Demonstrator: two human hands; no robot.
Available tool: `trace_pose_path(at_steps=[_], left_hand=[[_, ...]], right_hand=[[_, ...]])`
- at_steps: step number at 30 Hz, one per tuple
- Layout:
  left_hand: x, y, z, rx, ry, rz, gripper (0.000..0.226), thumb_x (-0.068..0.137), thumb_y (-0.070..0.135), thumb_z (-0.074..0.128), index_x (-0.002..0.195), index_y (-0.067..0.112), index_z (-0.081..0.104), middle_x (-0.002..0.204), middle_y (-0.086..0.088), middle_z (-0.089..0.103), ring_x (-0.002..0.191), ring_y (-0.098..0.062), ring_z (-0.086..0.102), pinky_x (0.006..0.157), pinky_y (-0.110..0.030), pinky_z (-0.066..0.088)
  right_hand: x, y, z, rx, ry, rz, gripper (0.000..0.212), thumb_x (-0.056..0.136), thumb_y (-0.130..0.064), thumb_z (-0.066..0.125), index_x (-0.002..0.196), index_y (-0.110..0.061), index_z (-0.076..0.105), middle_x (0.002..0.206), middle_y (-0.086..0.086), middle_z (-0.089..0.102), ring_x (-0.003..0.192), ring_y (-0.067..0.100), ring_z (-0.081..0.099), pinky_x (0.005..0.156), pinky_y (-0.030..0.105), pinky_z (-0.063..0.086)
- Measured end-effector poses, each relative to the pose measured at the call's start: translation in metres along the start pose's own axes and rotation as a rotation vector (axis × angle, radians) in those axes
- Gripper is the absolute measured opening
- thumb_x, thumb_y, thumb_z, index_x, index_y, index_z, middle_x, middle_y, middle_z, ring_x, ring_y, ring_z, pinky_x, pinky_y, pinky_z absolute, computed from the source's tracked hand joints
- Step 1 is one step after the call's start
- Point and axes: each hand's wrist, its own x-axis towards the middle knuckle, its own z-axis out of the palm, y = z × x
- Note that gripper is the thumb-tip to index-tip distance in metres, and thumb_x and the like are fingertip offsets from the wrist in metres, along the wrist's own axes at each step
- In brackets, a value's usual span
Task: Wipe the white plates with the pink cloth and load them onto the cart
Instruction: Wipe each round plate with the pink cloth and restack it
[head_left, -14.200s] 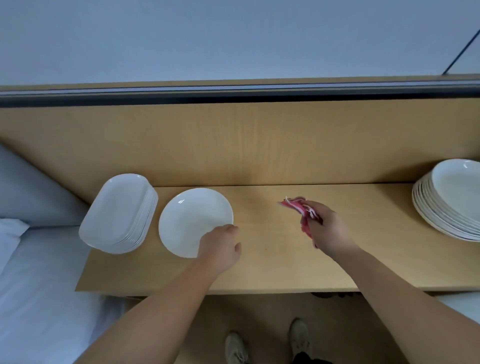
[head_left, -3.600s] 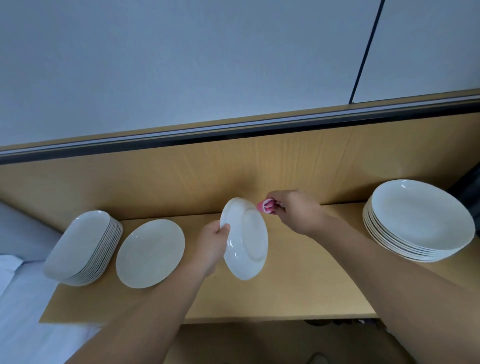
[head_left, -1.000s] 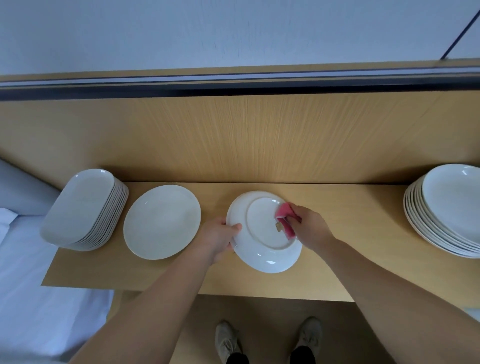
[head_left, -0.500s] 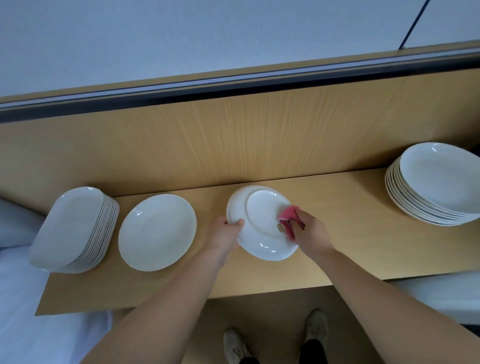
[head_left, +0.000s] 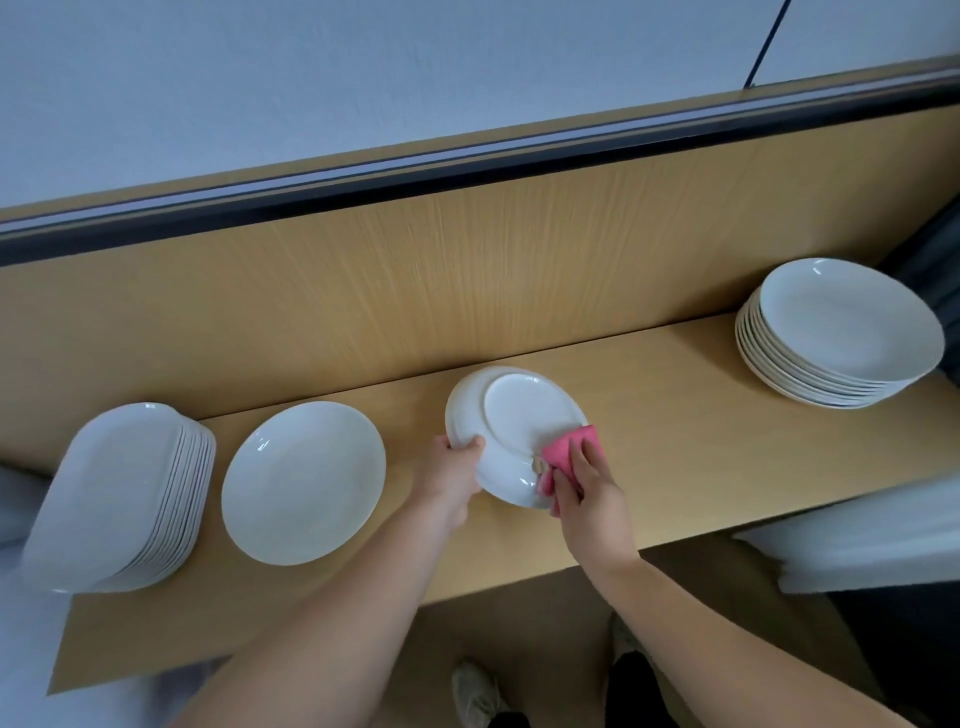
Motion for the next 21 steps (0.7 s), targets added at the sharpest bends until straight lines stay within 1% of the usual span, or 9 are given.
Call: trace_pose_path(at_steps=[2, 3, 5, 7, 10, 14, 17, 19, 21], left_hand=[[0.002, -0.001, 0.001, -0.038, -0.005, -0.018, 0.035, 0.095, 0.023, 0.059, 0.126, 0.008, 0.051, 0.118, -0.007, 0.061, 0.101, -0.024, 0.061, 0.078, -0.032, 0.054], [0.003, -0.001, 0.001, -0.050, -0.016, -0.025, 0.034, 0.096, 0.022, 0.059, 0.126, 0.008, 0.050, 0.117, -0.007, 0.060, 0.101, -0.024, 0.061, 0.080, -0.033, 0.054], [0.002, -0.002, 0.003, -0.072, -0.047, -0.035, 0.030, 0.097, 0.021, 0.057, 0.123, 0.010, 0.048, 0.115, -0.006, 0.060, 0.100, -0.024, 0.062, 0.085, -0.037, 0.054], [0.002, -0.004, 0.002, -0.058, -0.058, -0.027, 0.027, 0.097, 0.020, 0.057, 0.120, 0.011, 0.047, 0.111, -0.005, 0.060, 0.099, -0.024, 0.062, 0.092, -0.042, 0.053], [0.003, -0.005, -0.002, -0.037, -0.073, -0.006, 0.029, 0.096, 0.019, 0.057, 0.122, 0.011, 0.048, 0.112, -0.006, 0.061, 0.104, -0.025, 0.062, 0.096, -0.043, 0.051], [0.006, -0.001, -0.006, -0.009, -0.078, 0.029, 0.024, 0.096, 0.020, 0.056, 0.118, 0.014, 0.047, 0.109, -0.004, 0.061, 0.101, -0.023, 0.063, 0.090, -0.042, 0.055], [0.008, 0.004, -0.006, 0.063, -0.075, 0.049, 0.027, 0.094, 0.025, 0.058, 0.118, 0.014, 0.055, 0.110, -0.005, 0.067, 0.097, -0.021, 0.066, 0.087, -0.043, 0.056], [0.009, 0.005, -0.007, 0.074, -0.056, 0.053, 0.017, 0.094, 0.020, 0.056, 0.108, 0.015, 0.063, 0.104, -0.007, 0.071, 0.094, -0.023, 0.068, 0.085, -0.045, 0.057], [0.011, 0.004, -0.008, 0.051, -0.049, 0.056, 0.013, 0.094, 0.013, 0.055, 0.102, 0.013, 0.066, 0.100, -0.009, 0.072, 0.091, -0.023, 0.070, 0.079, -0.039, 0.060]], right_hand=[[-0.006, 0.004, 0.008, -0.029, -0.008, -0.053, 0.050, 0.102, -0.015, 0.047, 0.150, -0.016, 0.034, 0.158, -0.004, 0.024, 0.093, 0.017, 0.063, 0.081, 0.031, 0.055], [-0.009, 0.005, 0.012, -0.053, -0.018, -0.099, 0.052, 0.101, -0.015, 0.048, 0.150, -0.017, 0.033, 0.160, -0.003, 0.021, 0.109, 0.022, 0.060, 0.088, 0.032, 0.054], [-0.014, 0.005, 0.021, -0.150, -0.019, -0.236, 0.052, 0.099, -0.013, 0.054, 0.148, -0.014, 0.037, 0.160, 0.001, 0.020, 0.143, 0.031, 0.031, 0.110, 0.039, 0.040], [-0.012, 0.001, 0.026, -0.281, -0.016, -0.369, 0.046, 0.095, -0.013, 0.058, 0.140, -0.007, 0.048, 0.153, 0.008, 0.031, 0.144, 0.036, 0.019, 0.113, 0.044, 0.026], [0.002, -0.014, 0.020, -0.316, -0.081, -0.395, 0.040, 0.093, -0.016, 0.056, 0.132, -0.004, 0.058, 0.145, 0.018, 0.046, 0.140, 0.040, 0.031, 0.112, 0.054, 0.031], [0.030, -0.031, 0.005, -0.368, -0.227, -0.447, 0.037, 0.097, -0.010, 0.054, 0.134, -0.006, 0.057, 0.149, 0.011, 0.042, 0.143, 0.023, 0.028, 0.113, 0.030, 0.025], [0.051, -0.043, 0.003, -0.395, -0.337, -0.506, 0.034, 0.098, -0.011, 0.053, 0.131, -0.005, 0.058, 0.150, 0.010, 0.041, 0.144, 0.023, 0.028, 0.115, 0.027, 0.023], [0.065, -0.049, 0.002, -0.428, -0.423, -0.511, 0.035, 0.098, -0.011, 0.054, 0.132, -0.006, 0.057, 0.152, 0.010, 0.039, 0.144, 0.023, 0.028, 0.112, 0.019, 0.016], [0.076, -0.050, 0.001, -0.476, -0.503, -0.536, 0.037, 0.099, -0.014, 0.053, 0.135, -0.009, 0.055, 0.155, 0.007, 0.033, 0.146, 0.022, 0.024, 0.114, 0.018, 0.014]])
